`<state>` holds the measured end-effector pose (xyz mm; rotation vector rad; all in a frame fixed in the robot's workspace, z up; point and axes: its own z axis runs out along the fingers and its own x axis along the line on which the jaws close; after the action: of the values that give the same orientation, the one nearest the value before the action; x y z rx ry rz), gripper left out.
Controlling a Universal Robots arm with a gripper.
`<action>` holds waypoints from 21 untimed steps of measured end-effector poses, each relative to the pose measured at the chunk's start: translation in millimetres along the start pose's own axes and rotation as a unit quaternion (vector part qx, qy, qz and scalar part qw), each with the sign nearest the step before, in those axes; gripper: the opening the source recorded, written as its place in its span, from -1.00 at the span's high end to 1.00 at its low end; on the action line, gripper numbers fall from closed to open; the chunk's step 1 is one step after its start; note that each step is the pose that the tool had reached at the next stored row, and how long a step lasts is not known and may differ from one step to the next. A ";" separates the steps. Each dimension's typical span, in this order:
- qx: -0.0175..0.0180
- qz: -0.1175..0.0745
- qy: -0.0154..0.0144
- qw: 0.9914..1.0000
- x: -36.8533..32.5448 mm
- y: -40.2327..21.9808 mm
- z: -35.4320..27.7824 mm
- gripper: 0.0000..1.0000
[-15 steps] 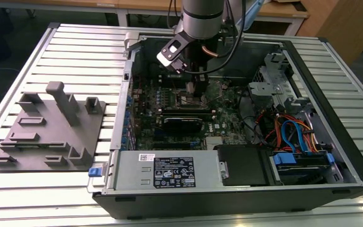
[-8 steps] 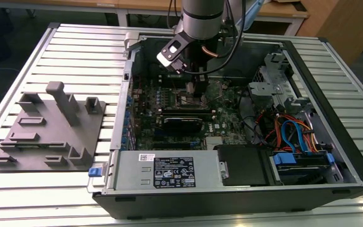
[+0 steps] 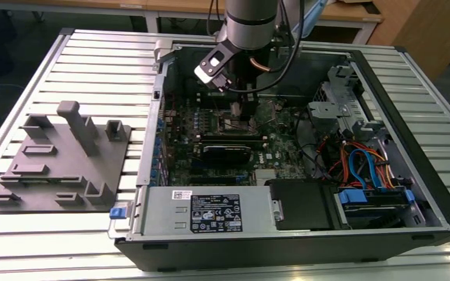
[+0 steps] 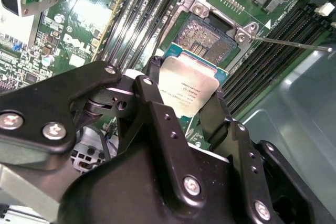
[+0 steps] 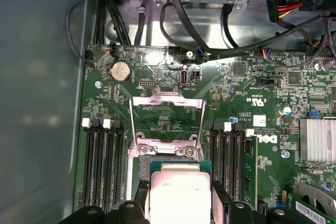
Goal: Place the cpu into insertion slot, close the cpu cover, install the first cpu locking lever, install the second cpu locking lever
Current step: 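Place the cpu into insertion slot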
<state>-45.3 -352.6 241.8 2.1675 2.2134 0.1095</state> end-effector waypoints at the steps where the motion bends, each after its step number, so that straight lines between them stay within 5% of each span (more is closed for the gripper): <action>1: 0.000 0.000 0.000 1.000 0.0 -0.1 1.2 -0.08; 21: 0.000 0.002 0.001 1.000 5.6 -2.7 21.7 -0.08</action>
<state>-46.4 -346.6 220.1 2.1732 2.2108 0.1108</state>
